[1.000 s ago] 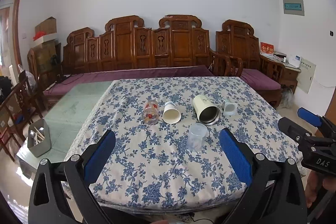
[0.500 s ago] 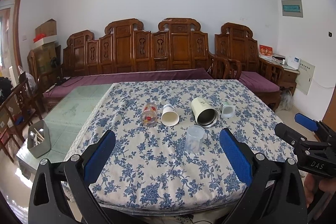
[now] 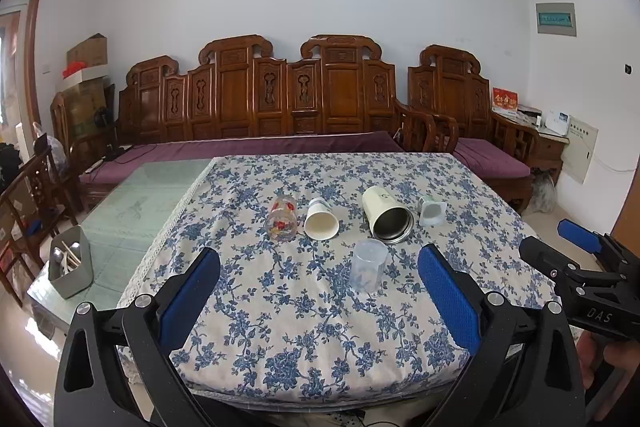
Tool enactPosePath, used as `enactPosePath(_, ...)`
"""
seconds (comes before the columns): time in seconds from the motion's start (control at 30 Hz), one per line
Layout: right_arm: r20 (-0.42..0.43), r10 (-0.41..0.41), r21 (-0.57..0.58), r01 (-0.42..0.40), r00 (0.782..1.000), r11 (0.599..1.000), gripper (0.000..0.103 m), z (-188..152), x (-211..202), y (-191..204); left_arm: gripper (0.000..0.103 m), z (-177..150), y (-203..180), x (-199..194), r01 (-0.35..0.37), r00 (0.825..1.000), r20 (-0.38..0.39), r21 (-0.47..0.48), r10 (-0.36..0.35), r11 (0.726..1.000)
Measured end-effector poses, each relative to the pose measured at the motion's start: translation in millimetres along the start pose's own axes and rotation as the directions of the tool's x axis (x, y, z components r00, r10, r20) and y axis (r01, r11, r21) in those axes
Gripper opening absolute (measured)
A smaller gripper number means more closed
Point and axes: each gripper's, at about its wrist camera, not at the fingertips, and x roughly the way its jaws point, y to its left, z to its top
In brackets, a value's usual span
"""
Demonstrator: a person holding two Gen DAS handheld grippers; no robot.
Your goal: Flip cup upside down
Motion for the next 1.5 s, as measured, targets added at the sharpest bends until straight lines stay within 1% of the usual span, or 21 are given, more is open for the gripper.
enactPosePath(1.5, 0.006, 0.008, -0.003, -0.008, 1.0, 1.0, 0.1, 4.5, -1.7, 1.8, 0.095, 2.9, -2.9, 0.1, -0.001, 1.0, 0.015, -0.006, 0.001, 1.0)
